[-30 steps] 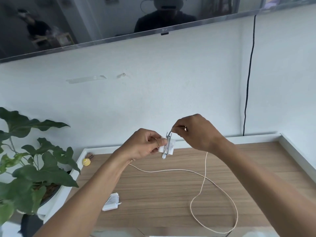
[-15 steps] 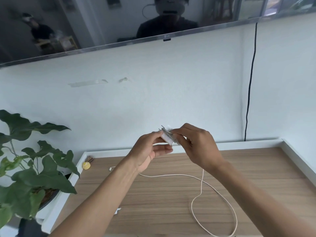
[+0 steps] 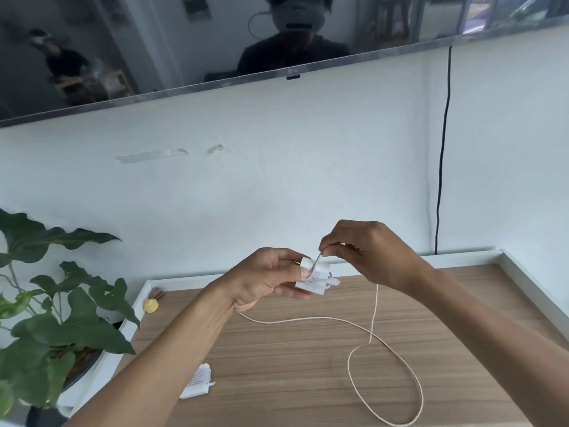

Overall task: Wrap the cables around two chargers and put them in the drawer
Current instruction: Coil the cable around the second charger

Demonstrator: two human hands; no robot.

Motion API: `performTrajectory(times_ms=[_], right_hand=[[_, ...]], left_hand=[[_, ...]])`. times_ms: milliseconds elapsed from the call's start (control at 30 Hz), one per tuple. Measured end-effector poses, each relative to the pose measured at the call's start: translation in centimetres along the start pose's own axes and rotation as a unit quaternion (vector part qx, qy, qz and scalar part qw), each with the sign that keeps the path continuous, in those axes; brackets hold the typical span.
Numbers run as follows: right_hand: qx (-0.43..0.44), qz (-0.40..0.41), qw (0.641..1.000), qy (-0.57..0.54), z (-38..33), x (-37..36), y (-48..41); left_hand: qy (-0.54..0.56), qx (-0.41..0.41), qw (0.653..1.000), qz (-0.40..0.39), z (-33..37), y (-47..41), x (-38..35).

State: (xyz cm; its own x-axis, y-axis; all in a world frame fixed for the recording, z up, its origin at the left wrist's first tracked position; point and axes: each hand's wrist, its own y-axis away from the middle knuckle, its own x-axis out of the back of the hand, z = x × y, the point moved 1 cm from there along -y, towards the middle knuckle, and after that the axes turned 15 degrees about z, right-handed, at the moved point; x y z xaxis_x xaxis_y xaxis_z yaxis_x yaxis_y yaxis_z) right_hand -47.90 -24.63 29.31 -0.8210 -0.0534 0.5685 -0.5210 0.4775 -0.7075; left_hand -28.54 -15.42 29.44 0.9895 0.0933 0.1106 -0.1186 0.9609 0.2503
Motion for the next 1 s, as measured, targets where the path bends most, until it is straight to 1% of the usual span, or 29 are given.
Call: performTrajectory(times_ms=[100,233,300,367,500,567,633,667,767,833,900,933,1000], right_hand=[[-0.019,-0.011,0.999,-0.033,-0.1,0.0,-0.5],[-0.099,-0.017,0.989,-0.105,-0.2,-0.9,-0.9],[-0.141,-0.010,0.980,-0.140,0.0,-1.5,-0.7],[-0.184,0.005,0.967,-0.176,0.0,-2.1,-0.1],[-0.257,0.061,0.928,-0.261,-0.6,-3.9,1.4],[-0.298,0.089,0.893,-0.324,-1.0,-4.8,2.0],[-0.343,0.098,0.854,-0.378,-1.2,-5.4,2.5],[-0.356,0.097,0.842,-0.393,-1.3,-5.6,2.7],[-0.357,0.103,0.842,-0.391,-1.4,-6.1,3.6],[-0.369,0.126,0.832,-0.393,-1.8,-6.8,4.3],[-0.383,0.152,0.824,-0.390,-2.5,-7.8,5.0],[-0.385,0.161,0.825,-0.380,-2.9,-8.3,5.4],[-0.380,0.181,0.843,-0.335,-3.5,-9.2,6.1]], left_hand=[[-0.032,-0.039,0.999,-0.014,0.5,0.5,0.2],[-0.045,-0.066,0.996,-0.031,1.1,1.2,0.5],[-0.050,-0.080,0.995,-0.020,1.2,1.6,0.5],[-0.026,-0.089,0.996,0.007,1.3,1.9,0.6],[-0.011,-0.116,0.992,0.041,1.1,2.4,0.7],[-0.008,-0.121,0.991,0.053,0.7,2.6,0.6],[0.004,-0.125,0.991,0.047,0.3,2.8,0.7],[0.008,-0.129,0.991,0.045,0.2,2.8,0.8],[-0.005,-0.147,0.986,0.080,0.0,2.5,0.9],[-0.008,-0.154,0.982,0.111,0.0,2.3,0.8],[0.013,-0.147,0.981,0.129,-0.1,2.1,0.6],[0.033,-0.138,0.981,0.132,-0.2,2.0,0.5],[0.082,-0.112,0.982,0.128,-0.7,1.7,0.1]])
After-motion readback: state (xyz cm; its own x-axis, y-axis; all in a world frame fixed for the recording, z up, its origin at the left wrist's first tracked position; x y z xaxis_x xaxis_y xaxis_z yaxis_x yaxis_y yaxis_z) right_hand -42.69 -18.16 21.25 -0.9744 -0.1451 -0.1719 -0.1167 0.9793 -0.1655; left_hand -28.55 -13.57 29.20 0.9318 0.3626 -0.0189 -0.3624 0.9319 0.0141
